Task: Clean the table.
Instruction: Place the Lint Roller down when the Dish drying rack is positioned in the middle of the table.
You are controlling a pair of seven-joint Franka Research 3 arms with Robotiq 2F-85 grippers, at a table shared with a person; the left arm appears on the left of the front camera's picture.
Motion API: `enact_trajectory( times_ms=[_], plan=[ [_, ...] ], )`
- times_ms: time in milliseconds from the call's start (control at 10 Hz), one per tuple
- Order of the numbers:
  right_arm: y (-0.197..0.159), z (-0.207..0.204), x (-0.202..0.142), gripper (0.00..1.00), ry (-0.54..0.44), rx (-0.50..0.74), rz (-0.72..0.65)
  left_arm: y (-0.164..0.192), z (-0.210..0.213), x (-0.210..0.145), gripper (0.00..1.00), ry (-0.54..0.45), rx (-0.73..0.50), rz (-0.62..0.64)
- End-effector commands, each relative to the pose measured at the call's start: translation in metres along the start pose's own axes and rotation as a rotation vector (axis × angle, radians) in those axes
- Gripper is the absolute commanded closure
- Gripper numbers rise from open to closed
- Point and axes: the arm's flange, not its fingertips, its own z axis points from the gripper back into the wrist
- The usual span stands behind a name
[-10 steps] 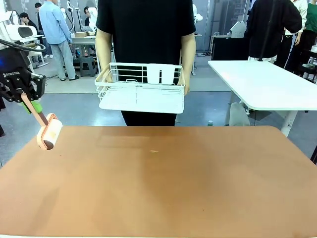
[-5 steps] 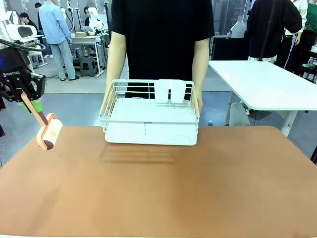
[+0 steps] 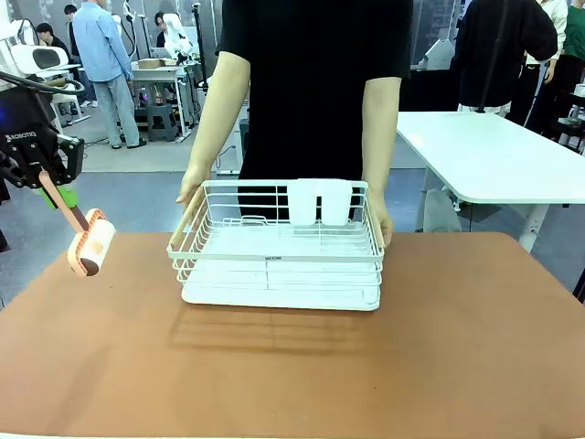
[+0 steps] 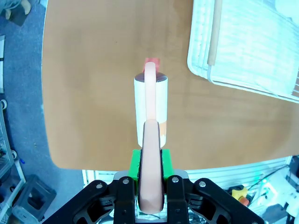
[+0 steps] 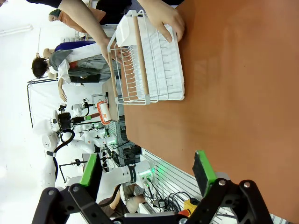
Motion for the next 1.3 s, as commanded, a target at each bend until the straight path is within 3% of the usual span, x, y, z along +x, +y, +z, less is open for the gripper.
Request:
enact_trajectory(
  times_ms=[0,1200],
  plan=[
    [0.0026,-0.0008,-0.0015,0.00,-0.005,0.014,0.016,0.0001,0.0042,0.0018,0.79,-0.004,-0.003,0.000],
    [0.0026,-0.0008,-0.0015,0.00,-0.005,0.014,0.016,0.0000,0.0000,0.0000,0.79,0.000,0.000,0.000]
  ],
)
